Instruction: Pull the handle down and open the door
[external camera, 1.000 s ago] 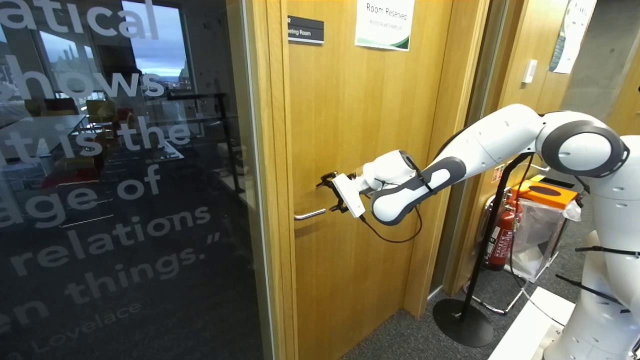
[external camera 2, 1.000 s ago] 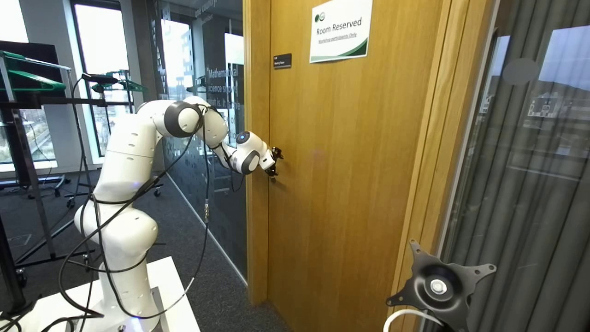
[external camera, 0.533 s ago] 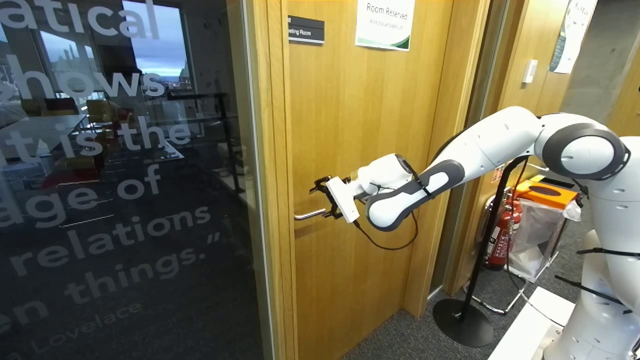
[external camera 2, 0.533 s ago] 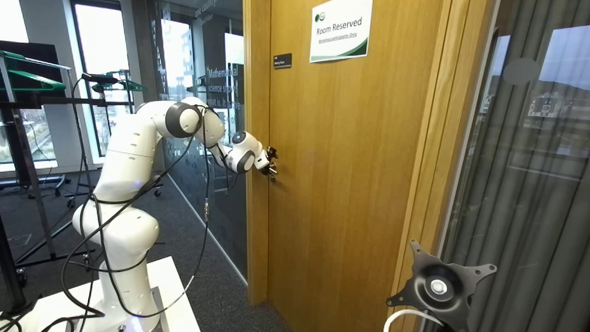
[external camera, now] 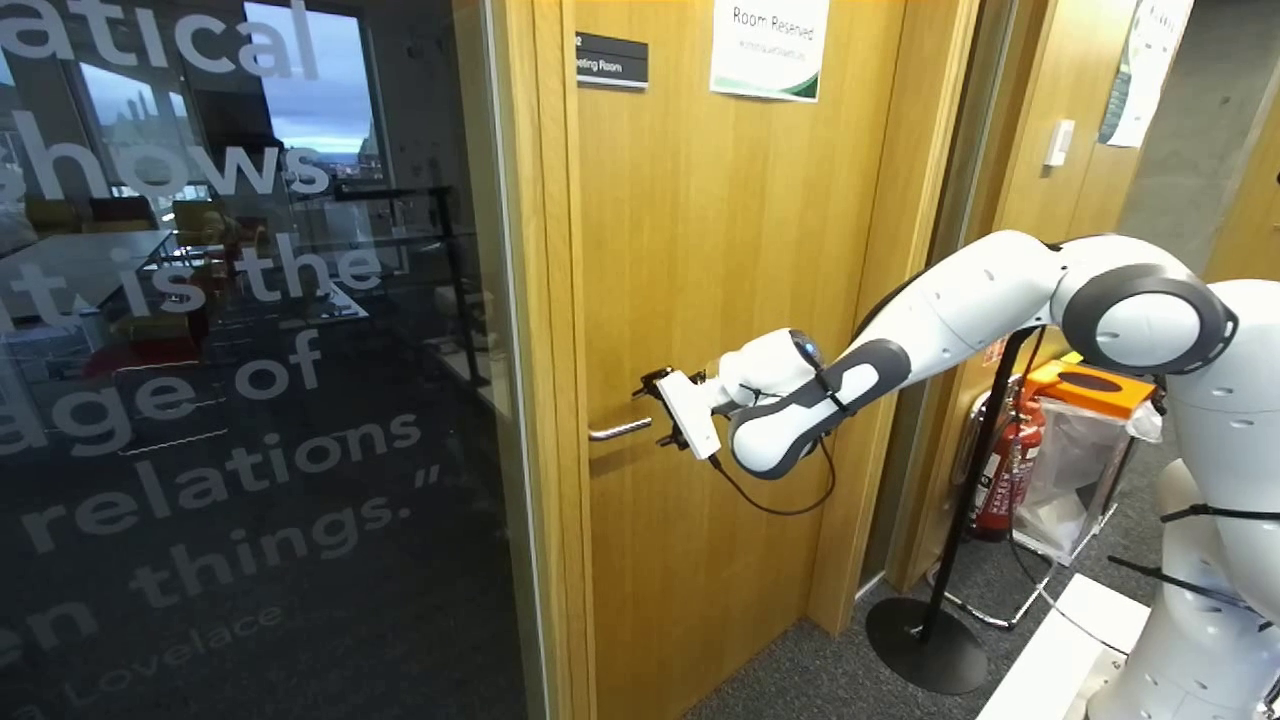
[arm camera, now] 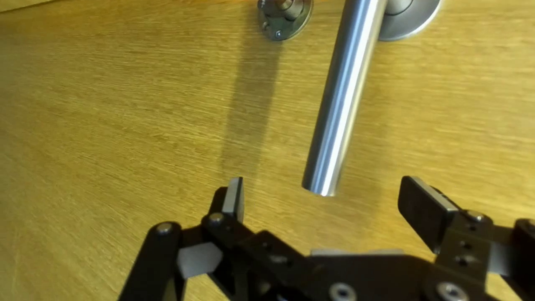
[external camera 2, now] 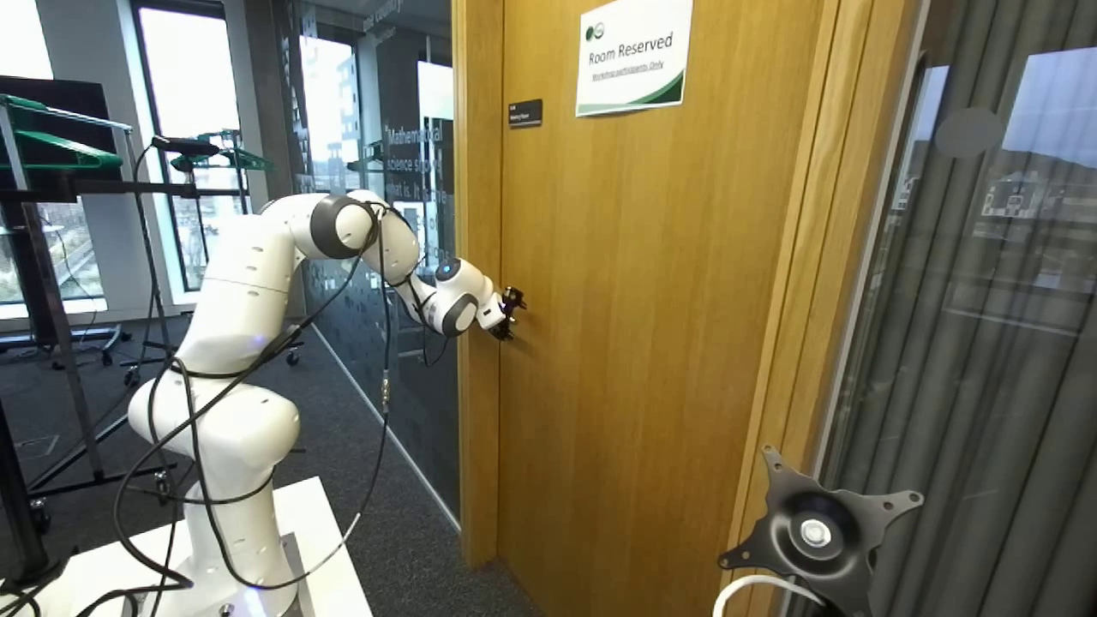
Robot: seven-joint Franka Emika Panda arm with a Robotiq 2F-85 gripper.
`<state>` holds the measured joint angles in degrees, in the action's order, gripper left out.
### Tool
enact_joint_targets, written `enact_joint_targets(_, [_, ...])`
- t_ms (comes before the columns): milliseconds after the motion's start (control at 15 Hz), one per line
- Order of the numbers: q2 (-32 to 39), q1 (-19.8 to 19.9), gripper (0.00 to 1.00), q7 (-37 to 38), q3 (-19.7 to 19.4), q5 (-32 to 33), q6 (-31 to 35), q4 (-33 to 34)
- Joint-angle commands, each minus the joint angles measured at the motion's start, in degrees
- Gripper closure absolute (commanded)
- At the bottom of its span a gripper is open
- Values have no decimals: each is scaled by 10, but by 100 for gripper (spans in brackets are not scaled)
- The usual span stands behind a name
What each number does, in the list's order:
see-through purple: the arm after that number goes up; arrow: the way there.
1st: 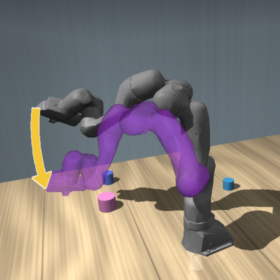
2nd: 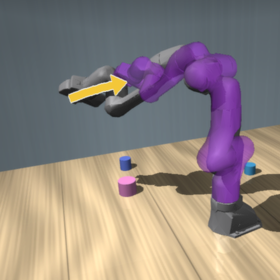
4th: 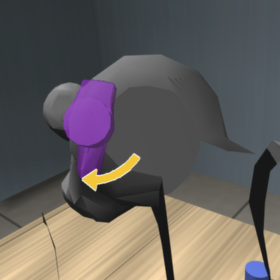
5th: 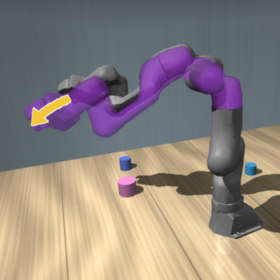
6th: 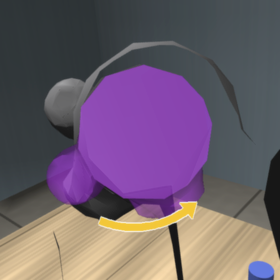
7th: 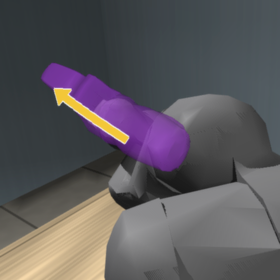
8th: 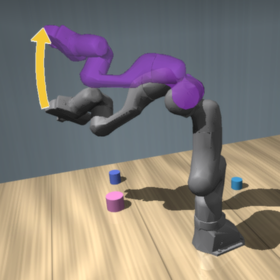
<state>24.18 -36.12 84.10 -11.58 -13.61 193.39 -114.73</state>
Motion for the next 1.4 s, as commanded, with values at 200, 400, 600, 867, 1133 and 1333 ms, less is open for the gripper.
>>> enact_joint_targets(200, [19, -69, 0, 10, -53, -65, 34, -17])
enact_joint_targets(400, [20, -82, 0, 7, -55, -81, 26, -16])
enact_joint_targets(600, [20, -86, 0, 4, -55, -83, 20, -11])
enact_joint_targets(867, [21, -82, 42, 6, -50, -81, 18, -4])
enact_joint_targets(1133, [23, -82, 73, 7, -51, -83, 14, 7])
enact_joint_targets(1333, [25, -82, 95, 8, -53, -84, 13, 15])
